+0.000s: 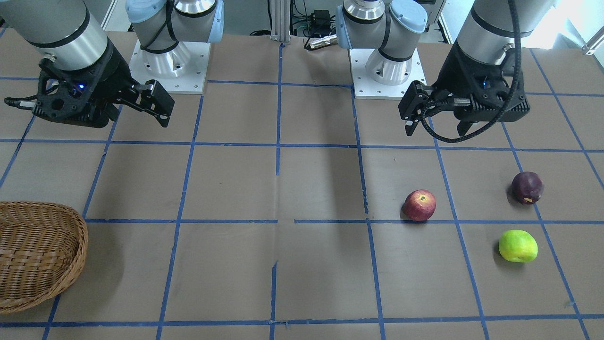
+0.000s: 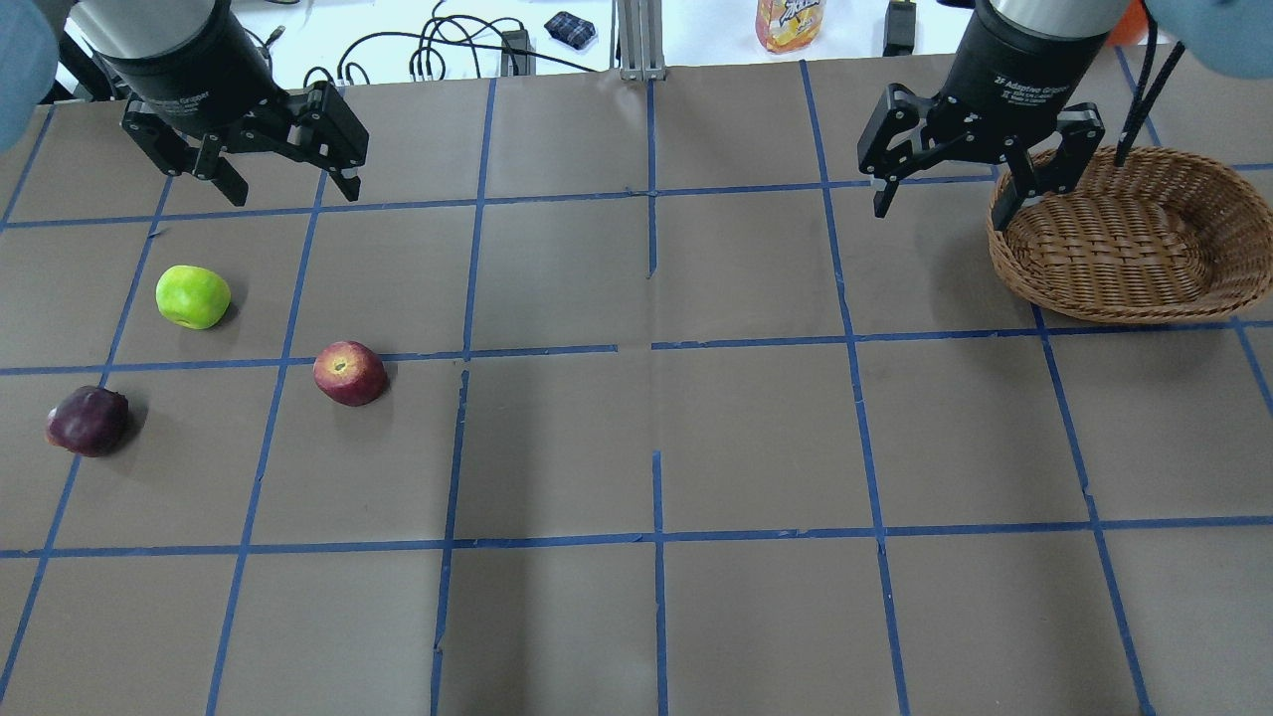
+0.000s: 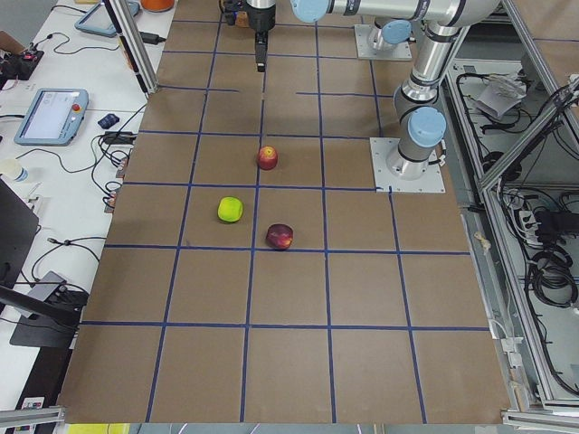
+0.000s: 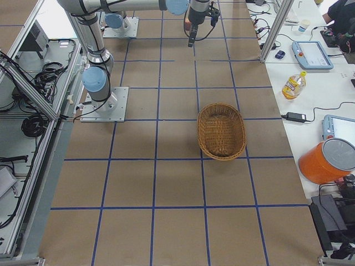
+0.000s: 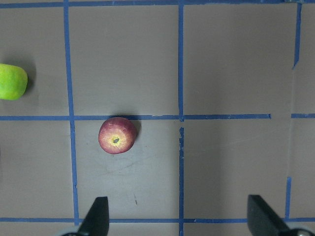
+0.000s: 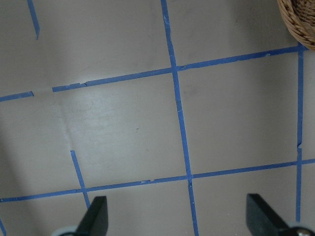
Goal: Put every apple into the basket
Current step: 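Reach the left gripper down and grasp the red apple, then carry the red apple to the table center and release it, then move left gripper over dark red apple while right gripper reaches toward red apple, then grasp the red apple with right gripper while left gripper grasps dark red apple, then carry red apple into basket with right gripper while left carries dark apple inward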
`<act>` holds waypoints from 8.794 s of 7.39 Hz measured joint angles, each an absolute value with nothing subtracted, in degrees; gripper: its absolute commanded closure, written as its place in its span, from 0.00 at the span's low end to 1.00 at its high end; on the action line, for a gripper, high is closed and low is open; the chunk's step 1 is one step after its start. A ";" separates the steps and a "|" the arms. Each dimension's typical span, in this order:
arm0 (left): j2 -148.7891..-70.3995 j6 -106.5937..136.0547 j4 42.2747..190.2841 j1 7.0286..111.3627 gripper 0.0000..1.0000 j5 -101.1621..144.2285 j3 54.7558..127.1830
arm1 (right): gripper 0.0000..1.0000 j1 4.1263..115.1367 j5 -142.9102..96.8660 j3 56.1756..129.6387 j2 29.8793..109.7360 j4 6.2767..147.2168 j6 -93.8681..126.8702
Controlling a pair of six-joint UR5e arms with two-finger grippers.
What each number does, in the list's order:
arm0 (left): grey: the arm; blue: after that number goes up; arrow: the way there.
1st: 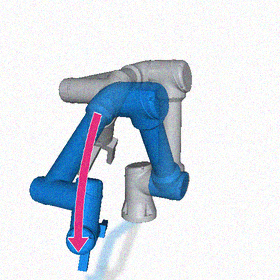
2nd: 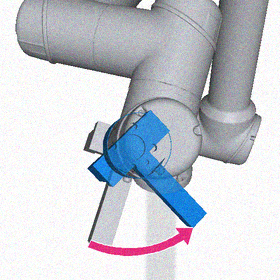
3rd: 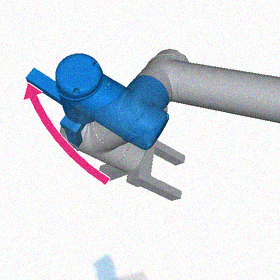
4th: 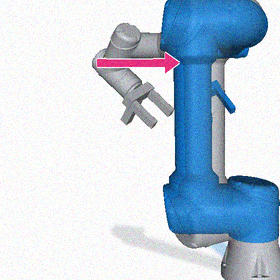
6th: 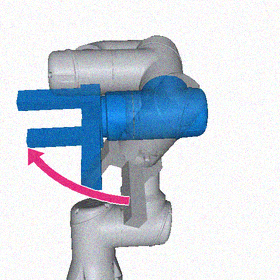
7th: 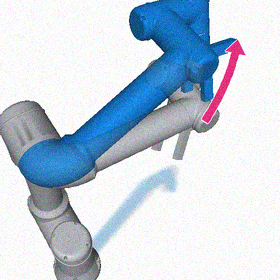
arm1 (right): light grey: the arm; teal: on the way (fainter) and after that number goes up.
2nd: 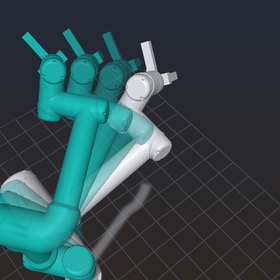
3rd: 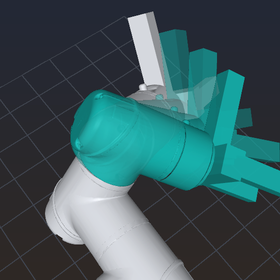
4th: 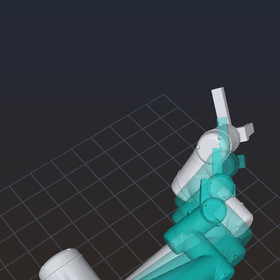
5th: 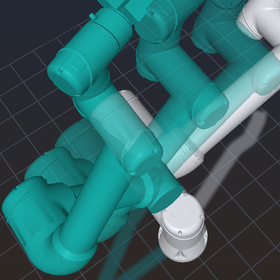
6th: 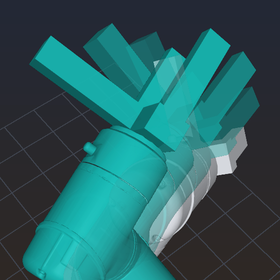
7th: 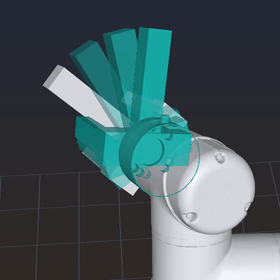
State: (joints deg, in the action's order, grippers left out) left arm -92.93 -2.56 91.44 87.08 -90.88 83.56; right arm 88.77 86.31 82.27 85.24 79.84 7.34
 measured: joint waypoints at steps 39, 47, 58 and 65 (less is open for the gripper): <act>-109.04 -61.83 63.93 43.90 0.00 -90.51 97.92 | 0.00 101.24 85.28 85.73 67.51 109.33 21.82; -115.82 -64.47 59.34 43.15 0.00 -88.13 102.61 | 0.00 109.77 85.17 85.52 56.28 116.93 34.64; -111.03 -57.68 60.04 46.30 1.00 -89.23 102.97 | 1.00 97.16 83.86 85.44 66.47 104.55 22.81; -112.49 10.92 52.05 99.27 1.00 -85.81 101.36 | 1.00 64.62 92.31 85.71 63.25 112.70 -29.22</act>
State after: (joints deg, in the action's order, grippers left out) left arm -112.49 10.92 52.05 99.27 -85.81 101.36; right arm 64.62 92.31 85.71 63.25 112.70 -29.22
